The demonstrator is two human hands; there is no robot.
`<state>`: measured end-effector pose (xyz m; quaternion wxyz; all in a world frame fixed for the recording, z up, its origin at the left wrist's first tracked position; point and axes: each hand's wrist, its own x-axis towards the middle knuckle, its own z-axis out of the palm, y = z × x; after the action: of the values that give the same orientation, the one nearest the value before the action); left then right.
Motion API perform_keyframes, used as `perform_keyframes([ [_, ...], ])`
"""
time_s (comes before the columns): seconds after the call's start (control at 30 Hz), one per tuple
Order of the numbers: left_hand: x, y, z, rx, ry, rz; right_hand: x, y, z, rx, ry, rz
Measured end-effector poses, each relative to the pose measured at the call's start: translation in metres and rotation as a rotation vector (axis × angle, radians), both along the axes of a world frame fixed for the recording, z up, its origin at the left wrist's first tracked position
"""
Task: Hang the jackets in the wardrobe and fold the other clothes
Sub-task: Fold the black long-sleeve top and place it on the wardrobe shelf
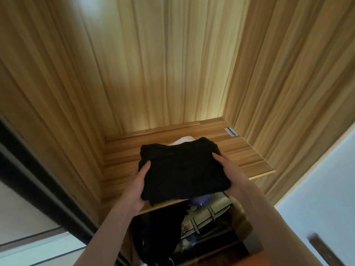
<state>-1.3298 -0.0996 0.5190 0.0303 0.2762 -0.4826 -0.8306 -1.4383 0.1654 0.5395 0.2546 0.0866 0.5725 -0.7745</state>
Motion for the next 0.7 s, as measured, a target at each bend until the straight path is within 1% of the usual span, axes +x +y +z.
perform_keyframes([
  [0.17,-0.041,0.002,-0.001,0.006,-0.01,0.037,-0.062,-0.009,-0.005,0.009,0.015,0.071],
  [0.27,-0.063,0.004,-0.006,-0.041,-0.003,0.049,-0.092,-0.012,-0.012,0.043,0.063,0.096],
  [0.37,-0.08,0.005,-0.024,-0.04,-0.01,0.06,-0.115,-0.013,-0.03,0.12,0.093,0.124],
  [0.43,-0.089,0.005,-0.039,-0.061,-0.027,0.063,-0.125,-0.013,-0.047,0.208,0.1,0.138],
  [0.47,-0.093,0.006,-0.047,-0.113,-0.049,0.07,-0.129,-0.013,-0.056,0.277,0.124,0.15],
  [0.53,-0.102,0.006,-0.058,-0.29,-0.097,0.096,-0.135,-0.011,-0.072,0.394,0.162,0.171],
  [0.63,-0.112,0.004,-0.065,-0.525,-0.148,0.155,-0.142,-0.01,-0.086,0.468,0.2,0.163],
  [0.67,-0.114,0.004,-0.066,-0.618,-0.169,0.174,-0.141,-0.01,-0.089,0.524,0.254,0.156],
  [0.7,-0.114,0.005,-0.066,-0.776,-0.21,0.191,-0.14,-0.012,-0.09,0.643,0.363,0.144],
])
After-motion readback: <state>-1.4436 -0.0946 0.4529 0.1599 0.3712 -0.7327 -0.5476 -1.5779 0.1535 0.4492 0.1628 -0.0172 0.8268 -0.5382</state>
